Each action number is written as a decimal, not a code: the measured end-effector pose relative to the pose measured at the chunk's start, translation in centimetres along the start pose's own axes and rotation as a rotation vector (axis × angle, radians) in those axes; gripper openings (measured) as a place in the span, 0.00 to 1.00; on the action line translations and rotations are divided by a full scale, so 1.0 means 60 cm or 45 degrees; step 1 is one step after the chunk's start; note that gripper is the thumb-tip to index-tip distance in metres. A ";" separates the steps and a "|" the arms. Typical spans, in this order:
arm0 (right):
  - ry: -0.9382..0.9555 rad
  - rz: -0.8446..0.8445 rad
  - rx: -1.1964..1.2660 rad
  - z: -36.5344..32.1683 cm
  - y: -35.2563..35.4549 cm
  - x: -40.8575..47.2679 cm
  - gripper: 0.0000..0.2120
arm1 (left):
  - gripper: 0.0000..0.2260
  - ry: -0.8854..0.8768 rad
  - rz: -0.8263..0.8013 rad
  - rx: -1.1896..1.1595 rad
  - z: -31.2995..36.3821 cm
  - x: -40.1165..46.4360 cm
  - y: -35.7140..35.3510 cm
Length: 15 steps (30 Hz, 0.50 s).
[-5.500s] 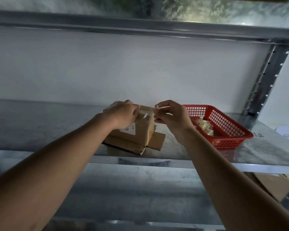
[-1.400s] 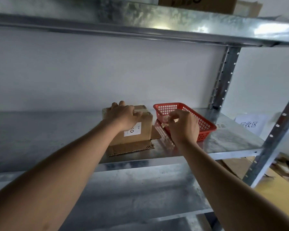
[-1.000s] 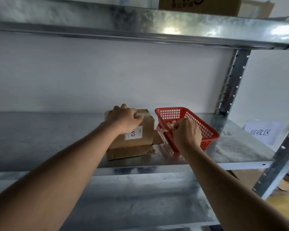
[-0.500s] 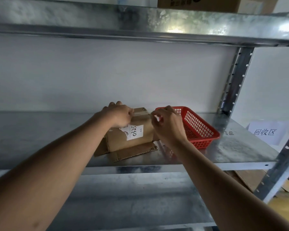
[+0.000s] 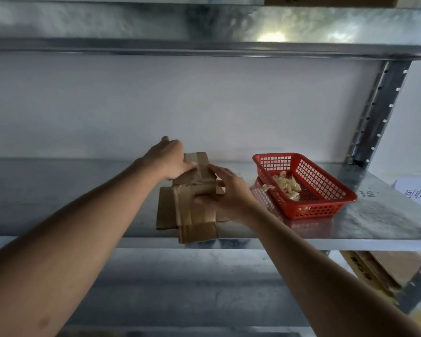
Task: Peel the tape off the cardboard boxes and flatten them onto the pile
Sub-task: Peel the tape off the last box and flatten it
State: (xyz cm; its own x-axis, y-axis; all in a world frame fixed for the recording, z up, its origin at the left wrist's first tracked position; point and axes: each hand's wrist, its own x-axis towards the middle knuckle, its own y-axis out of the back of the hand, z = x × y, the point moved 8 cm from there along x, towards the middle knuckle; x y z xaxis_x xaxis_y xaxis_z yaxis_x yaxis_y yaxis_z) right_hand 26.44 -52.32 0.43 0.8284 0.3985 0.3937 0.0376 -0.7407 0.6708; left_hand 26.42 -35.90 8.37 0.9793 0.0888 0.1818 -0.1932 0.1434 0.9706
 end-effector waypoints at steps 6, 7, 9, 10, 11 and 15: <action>0.030 0.170 0.381 0.018 0.012 -0.019 0.31 | 0.18 -0.309 0.015 -0.258 -0.010 -0.002 -0.023; 0.006 0.156 0.456 0.024 0.012 -0.020 0.29 | 0.18 -0.337 -0.043 -0.352 -0.009 -0.003 -0.033; -0.024 0.157 0.587 0.029 0.018 -0.023 0.25 | 0.16 -0.353 -0.114 -0.432 -0.010 0.005 -0.049; -0.018 0.171 0.639 0.028 0.022 -0.024 0.22 | 0.15 -0.360 -0.119 -0.436 -0.011 0.011 -0.053; -0.011 0.189 0.680 0.026 0.027 -0.026 0.19 | 0.15 -0.368 -0.117 -0.433 -0.011 0.016 -0.055; -0.024 0.277 0.727 0.017 0.039 -0.035 0.15 | 0.14 -0.393 -0.107 -0.430 -0.012 0.022 -0.057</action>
State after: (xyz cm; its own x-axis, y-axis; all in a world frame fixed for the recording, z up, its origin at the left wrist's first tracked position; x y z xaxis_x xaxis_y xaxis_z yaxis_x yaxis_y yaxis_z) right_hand 25.35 -55.47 0.53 0.8601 0.1995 0.4696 0.1554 -0.9791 0.1314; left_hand 28.35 -35.59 5.19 0.9546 -0.2271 0.1926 -0.0707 0.4553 0.8875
